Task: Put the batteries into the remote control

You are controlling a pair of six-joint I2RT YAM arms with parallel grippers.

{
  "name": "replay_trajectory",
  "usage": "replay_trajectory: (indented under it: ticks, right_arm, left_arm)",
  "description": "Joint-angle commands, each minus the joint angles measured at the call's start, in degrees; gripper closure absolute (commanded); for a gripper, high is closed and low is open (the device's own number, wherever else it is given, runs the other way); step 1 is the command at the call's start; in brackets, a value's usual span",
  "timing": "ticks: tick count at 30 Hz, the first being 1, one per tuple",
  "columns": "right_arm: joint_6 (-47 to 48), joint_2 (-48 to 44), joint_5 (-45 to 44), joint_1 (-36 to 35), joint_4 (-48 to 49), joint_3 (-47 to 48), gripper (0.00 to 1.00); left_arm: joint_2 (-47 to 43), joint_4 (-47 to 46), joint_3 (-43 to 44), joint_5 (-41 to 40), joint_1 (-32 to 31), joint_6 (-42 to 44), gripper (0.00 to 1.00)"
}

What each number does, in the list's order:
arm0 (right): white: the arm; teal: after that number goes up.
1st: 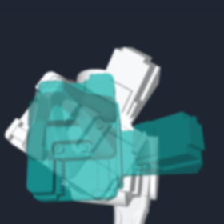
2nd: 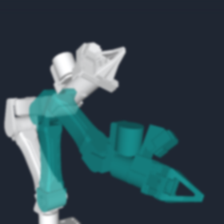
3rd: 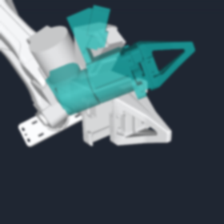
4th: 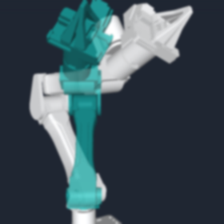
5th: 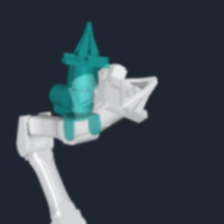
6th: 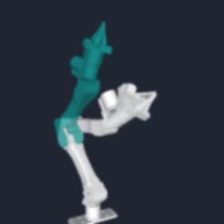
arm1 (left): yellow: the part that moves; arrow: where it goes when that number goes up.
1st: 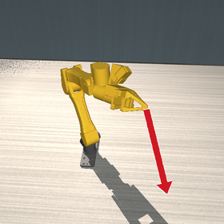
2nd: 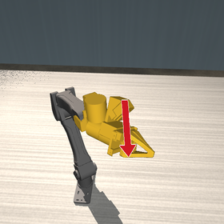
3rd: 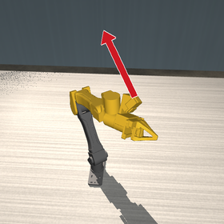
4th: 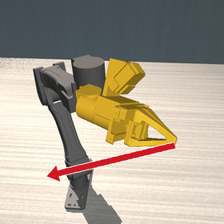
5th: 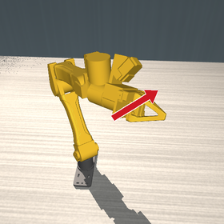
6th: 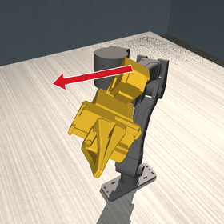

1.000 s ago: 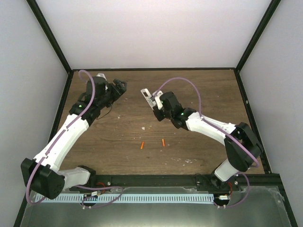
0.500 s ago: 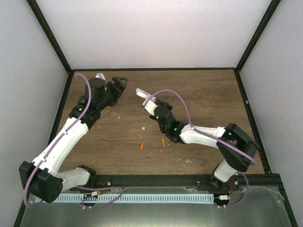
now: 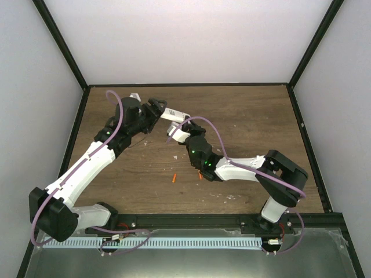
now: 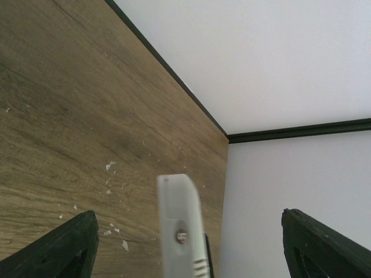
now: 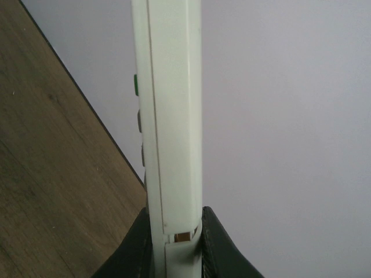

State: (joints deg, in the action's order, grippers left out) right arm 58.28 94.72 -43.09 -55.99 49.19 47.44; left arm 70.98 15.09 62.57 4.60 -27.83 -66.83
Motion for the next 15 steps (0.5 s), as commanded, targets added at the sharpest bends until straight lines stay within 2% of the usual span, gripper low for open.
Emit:
replay_trajectory:
  ticks: [1, 11, 15]
  right_arm:
    - [1.63, 1.37, -1.05, -0.93, 2.24, 1.39, 0.99]
    - [1.46, 1.87, -1.61, -1.33, 2.27, 2.56, 0.99]
    - [1.66, 1.96, -2.06, -1.47, 2.2, 2.79, 0.99]
  left_arm:
    - [0.85, -1.46, 0.03, 0.65, -0.7, 0.29, 0.15]
    - [2.88, -1.19, 1.26, 1.67, -1.17, 0.8, 0.28]
    - [3.19, -1.26, 1.37, 1.57, -1.21, 0.86, 0.36]
